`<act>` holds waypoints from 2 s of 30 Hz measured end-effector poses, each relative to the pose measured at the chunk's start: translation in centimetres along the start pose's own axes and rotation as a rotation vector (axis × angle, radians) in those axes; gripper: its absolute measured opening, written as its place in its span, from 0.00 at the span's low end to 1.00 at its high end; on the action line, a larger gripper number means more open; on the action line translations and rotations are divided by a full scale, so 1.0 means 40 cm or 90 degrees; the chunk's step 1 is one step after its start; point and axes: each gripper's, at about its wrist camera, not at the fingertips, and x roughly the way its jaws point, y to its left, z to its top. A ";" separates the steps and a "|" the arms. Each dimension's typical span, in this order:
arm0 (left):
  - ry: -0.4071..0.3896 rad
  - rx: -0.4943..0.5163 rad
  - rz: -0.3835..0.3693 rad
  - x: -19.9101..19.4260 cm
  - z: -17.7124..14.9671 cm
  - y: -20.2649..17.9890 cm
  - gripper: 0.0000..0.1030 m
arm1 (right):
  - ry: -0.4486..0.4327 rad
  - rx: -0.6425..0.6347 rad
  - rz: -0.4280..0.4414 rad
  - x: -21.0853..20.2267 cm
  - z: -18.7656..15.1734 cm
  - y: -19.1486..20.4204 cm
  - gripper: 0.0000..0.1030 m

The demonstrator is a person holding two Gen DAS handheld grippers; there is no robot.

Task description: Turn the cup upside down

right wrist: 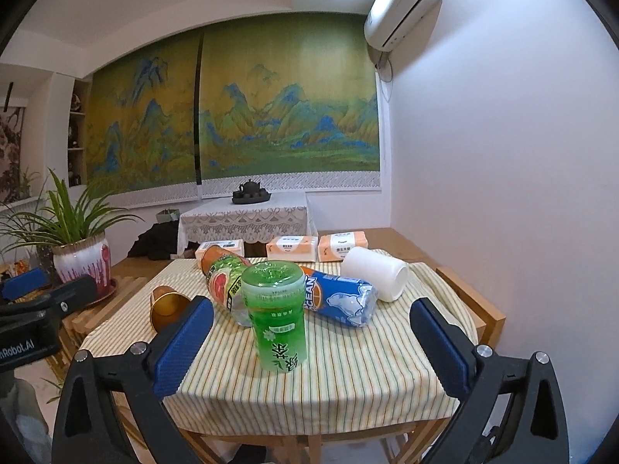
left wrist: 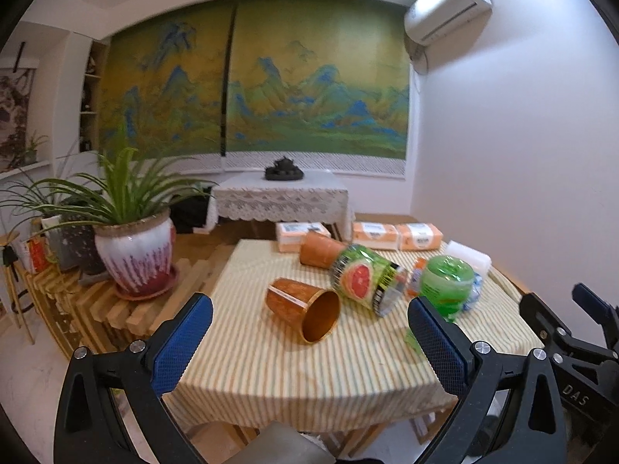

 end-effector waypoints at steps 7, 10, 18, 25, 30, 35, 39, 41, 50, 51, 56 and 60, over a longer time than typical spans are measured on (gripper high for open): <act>-0.018 -0.016 0.023 -0.006 0.002 0.031 0.99 | -0.008 0.008 -0.002 -0.008 0.005 0.000 0.98; -0.018 -0.012 0.025 -0.003 0.003 0.032 0.99 | -0.010 0.008 -0.006 -0.011 0.010 -0.001 0.98; -0.011 -0.006 0.022 0.006 -0.003 0.020 0.99 | -0.013 0.005 -0.007 -0.013 0.016 -0.002 0.98; -0.008 -0.006 0.019 0.008 -0.004 0.017 0.99 | -0.017 0.008 -0.011 -0.015 0.018 -0.004 0.98; -0.007 -0.005 0.017 0.010 -0.005 0.015 0.99 | -0.019 0.007 -0.012 -0.017 0.020 -0.005 0.98; -0.006 -0.005 0.015 0.011 -0.004 0.015 0.99 | -0.024 0.008 -0.015 -0.018 0.025 -0.008 0.98; -0.005 -0.007 0.015 0.012 -0.004 0.015 0.99 | -0.027 0.009 -0.017 -0.019 0.025 -0.009 0.98; -0.003 -0.007 0.014 0.013 -0.003 0.014 0.99 | -0.026 0.008 -0.016 -0.019 0.026 -0.008 0.98; -0.001 -0.012 0.013 0.016 -0.004 0.019 0.99 | -0.025 0.008 -0.017 -0.020 0.025 -0.009 0.98; -0.001 -0.012 0.013 0.016 -0.004 0.019 0.99 | -0.025 0.008 -0.017 -0.021 0.024 -0.009 0.98; 0.000 -0.010 0.011 0.017 -0.005 0.017 0.99 | -0.024 0.015 -0.016 -0.020 0.023 -0.015 0.98; 0.000 -0.010 0.011 0.017 -0.005 0.016 0.99 | -0.022 0.016 -0.017 -0.017 0.023 -0.019 0.98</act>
